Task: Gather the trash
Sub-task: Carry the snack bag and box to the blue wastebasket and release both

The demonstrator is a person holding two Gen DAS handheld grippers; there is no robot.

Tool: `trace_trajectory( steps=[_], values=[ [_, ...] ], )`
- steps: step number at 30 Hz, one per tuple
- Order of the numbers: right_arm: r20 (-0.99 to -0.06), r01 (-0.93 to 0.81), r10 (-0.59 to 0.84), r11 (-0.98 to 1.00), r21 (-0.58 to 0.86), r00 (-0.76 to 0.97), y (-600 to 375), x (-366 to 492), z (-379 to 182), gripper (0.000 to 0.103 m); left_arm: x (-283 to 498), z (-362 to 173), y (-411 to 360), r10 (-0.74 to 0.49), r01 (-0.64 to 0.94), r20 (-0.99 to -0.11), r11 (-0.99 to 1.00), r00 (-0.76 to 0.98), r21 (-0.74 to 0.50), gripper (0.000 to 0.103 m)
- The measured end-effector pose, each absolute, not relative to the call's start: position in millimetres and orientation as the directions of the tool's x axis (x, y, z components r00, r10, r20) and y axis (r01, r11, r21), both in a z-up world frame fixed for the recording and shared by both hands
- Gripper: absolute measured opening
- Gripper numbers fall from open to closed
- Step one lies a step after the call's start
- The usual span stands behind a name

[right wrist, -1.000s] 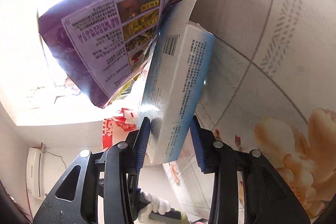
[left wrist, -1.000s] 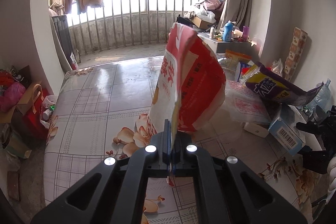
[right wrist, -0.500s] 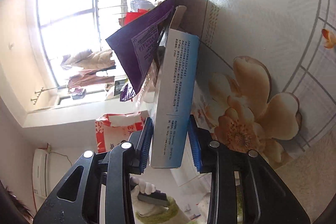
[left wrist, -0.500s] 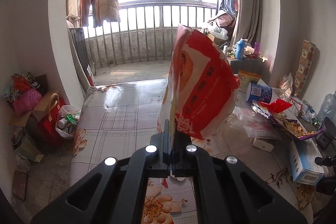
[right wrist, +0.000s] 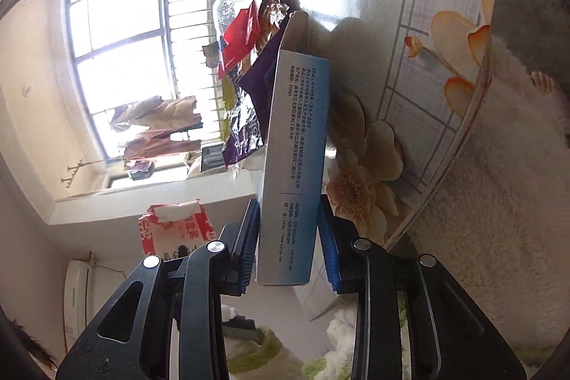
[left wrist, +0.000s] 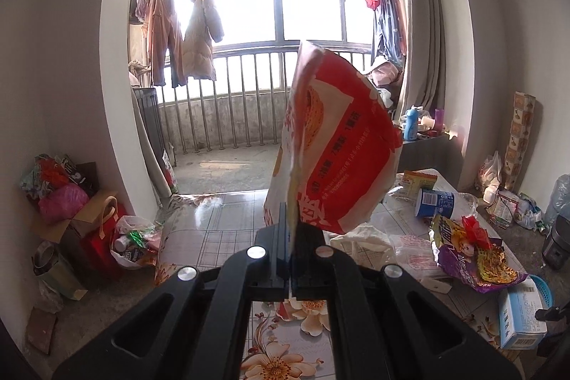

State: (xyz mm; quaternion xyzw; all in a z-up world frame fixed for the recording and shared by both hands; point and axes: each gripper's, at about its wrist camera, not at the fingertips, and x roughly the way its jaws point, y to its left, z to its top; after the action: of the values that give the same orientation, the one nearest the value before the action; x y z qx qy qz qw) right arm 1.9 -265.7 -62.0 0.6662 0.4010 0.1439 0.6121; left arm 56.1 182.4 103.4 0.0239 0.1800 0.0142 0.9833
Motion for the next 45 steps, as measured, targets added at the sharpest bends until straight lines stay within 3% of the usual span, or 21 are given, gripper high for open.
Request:
trace_trajectory(
  steps=[11,25,35,40,45],
  values=[
    [-0.272,0.323,0.641,0.04,0.946,0.718,-286.4,-11.6,-59.0,0.029,55.8,140.6,133.7,-0.086,0.106,-0.266,0.993,0.96,0.061,0.0],
    [-0.209,0.185,0.455,0.097,0.978,0.866,-358.4,-38.7,-38.4,0.029,66.9,172.1,-9.4,-0.395,0.427,-0.22,0.897,0.892,0.119,0.0],
    [-0.216,0.201,0.31,0.081,0.976,0.926,-406.2,-60.7,-48.8,0.029,75.3,154.4,-159.5,-0.627,0.696,-0.34,0.705,0.701,0.134,0.0],
    [-0.276,0.267,0.207,0.069,0.961,0.939,-436.1,-82.7,-63.9,0.029,80.6,129.7,-239.6,-0.68,0.788,-0.432,0.602,0.592,0.133,0.0],
    [-0.397,0.391,0.059,0.099,0.915,0.916,-464.5,-104.4,-75.7,0.029,92.7,78.9,-324.6,-0.666,0.864,-0.598,0.495,0.446,0.092,0.0]
  ],
)
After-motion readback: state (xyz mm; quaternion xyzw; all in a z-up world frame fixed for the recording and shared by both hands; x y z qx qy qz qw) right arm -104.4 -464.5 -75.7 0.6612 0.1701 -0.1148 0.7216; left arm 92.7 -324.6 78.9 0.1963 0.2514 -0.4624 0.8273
